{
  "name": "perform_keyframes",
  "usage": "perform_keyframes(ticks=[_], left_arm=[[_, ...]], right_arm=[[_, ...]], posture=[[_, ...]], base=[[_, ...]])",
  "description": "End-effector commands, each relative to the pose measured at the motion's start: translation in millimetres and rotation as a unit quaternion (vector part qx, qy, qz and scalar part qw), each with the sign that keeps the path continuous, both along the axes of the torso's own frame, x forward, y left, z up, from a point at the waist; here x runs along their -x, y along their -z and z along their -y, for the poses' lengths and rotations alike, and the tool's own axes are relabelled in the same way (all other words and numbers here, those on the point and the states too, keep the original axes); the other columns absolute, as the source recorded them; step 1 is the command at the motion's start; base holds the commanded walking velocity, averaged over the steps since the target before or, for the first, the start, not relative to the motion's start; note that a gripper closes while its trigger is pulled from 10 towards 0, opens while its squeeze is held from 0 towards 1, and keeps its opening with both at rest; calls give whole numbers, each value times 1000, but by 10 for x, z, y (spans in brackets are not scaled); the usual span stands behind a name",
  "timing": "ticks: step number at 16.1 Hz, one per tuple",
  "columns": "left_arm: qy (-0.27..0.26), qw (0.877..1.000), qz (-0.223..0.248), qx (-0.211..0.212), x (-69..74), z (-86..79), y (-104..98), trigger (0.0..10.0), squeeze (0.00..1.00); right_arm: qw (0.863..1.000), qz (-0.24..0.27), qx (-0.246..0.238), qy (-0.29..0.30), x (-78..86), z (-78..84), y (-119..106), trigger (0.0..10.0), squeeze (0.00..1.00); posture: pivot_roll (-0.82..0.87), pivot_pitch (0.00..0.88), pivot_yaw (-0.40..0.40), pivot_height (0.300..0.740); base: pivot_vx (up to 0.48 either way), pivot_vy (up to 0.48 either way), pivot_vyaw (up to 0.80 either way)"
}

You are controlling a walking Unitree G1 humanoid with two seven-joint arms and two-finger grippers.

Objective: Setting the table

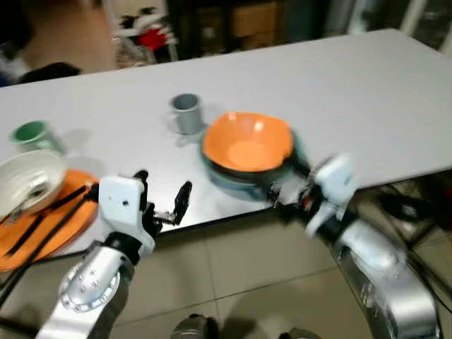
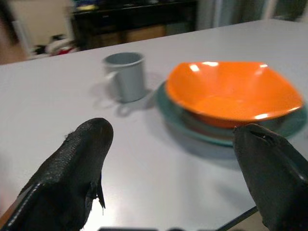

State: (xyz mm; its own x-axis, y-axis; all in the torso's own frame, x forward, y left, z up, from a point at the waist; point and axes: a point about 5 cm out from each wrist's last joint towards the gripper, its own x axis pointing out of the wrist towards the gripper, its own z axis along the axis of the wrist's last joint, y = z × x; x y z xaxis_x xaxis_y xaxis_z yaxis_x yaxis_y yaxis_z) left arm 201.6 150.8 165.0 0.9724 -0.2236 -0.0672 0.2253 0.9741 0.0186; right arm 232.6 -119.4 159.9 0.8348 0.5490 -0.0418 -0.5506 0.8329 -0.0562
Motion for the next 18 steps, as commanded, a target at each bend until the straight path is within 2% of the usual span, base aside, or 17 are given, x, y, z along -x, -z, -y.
perform_keyframes(ticks=[1,3,6,9,13,18], left_arm=[[-20,1000,-1,-5,15,-40,35,10000,0],[-49,999,-5,-15,60,-108,91,10000,0],[-64,998,-11,-15,56,-124,117,10000,0],[-63,997,-10,-51,45,-119,133,10000,0],[-56,997,2,-55,75,-98,71,10000,0],[-53,997,7,-63,116,-69,54,10000,0]], right_arm=[[1000,2,-7,10,28,10,-80,10000,1000],[999,-35,-18,27,51,41,-4,10000,1000],[999,-43,-16,19,33,39,22,10000,1000],[998,-57,-25,17,1,63,29,10000,1000],[998,-62,-23,2,15,42,41,10000,1000],[997,-74,-35,12,28,61,69,10000,1000]], posture=[[-66,51,111,740],[-72,51,121,740],[-69,48,114,740],[-62,48,101,740],[-57,44,84,740],[-53,44,73,740]], base=[[0,0,800],[0,0,800],[0,0,800],[0,0,800],[0,0,800],[0,0,800]])
